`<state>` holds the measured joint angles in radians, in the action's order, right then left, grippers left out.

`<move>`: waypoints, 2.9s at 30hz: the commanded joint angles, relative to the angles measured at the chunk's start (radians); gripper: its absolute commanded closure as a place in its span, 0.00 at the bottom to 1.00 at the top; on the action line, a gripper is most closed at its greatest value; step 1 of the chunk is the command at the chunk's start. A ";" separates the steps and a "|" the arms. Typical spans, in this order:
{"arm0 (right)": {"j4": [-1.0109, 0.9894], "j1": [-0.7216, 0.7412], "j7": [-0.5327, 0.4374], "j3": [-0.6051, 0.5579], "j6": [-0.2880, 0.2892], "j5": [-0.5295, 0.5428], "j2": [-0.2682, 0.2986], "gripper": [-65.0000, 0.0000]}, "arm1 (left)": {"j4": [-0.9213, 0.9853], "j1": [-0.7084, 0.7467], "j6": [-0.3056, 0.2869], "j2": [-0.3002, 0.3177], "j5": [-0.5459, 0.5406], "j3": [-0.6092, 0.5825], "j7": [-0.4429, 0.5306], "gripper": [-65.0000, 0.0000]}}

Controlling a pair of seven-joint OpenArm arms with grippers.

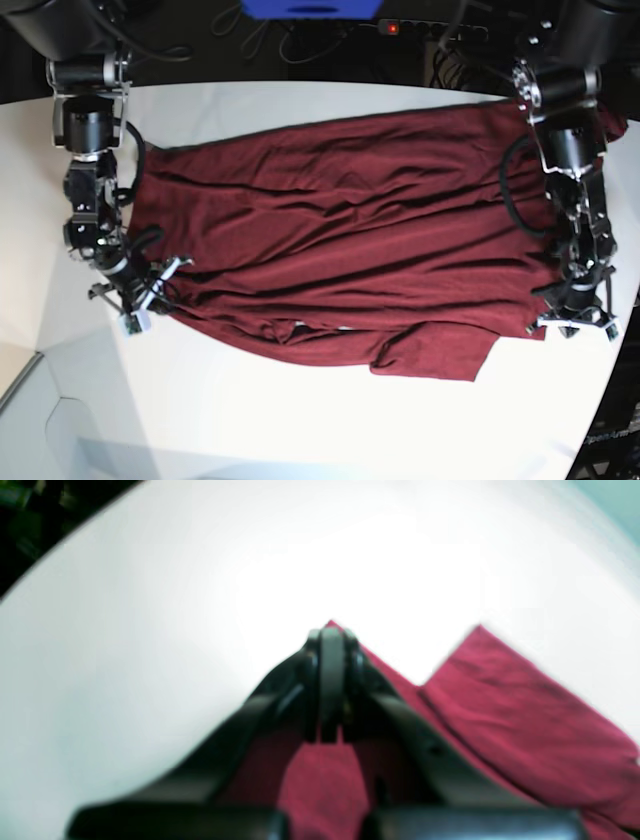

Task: Layout the t-shirt on the table in an organized manner, then fold the t-shirt properly
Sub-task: 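Drag the shirt with both grippers toward the robot to spread it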

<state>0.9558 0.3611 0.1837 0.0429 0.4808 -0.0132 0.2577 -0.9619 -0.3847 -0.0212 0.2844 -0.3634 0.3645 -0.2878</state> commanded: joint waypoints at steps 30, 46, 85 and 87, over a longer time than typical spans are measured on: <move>-0.220 0.017 -0.036 0.002 -0.001 0.017 -0.045 1.00 | 0.212 0.072 -0.006 0.023 -0.033 -0.149 0.078 1.00; -0.143 0.072 -0.034 0.058 -0.001 0.019 0.021 1.00 | 0.071 0.060 -0.007 0.025 -0.044 -0.140 0.078 1.00; 0.556 -0.623 0.093 0.306 0.000 0.019 -0.111 1.00 | -0.575 0.513 -0.007 -0.006 -0.044 0.103 -0.239 0.99; 0.564 -0.630 0.093 0.323 0.000 0.019 -0.111 1.00 | -0.575 0.516 -0.007 -0.006 -0.044 0.098 -0.239 0.99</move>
<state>1.5051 -0.2729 0.2802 0.3592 0.4816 0.0051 0.1371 -1.5204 0.1413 -0.0292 0.2630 -0.4026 0.4599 -0.5484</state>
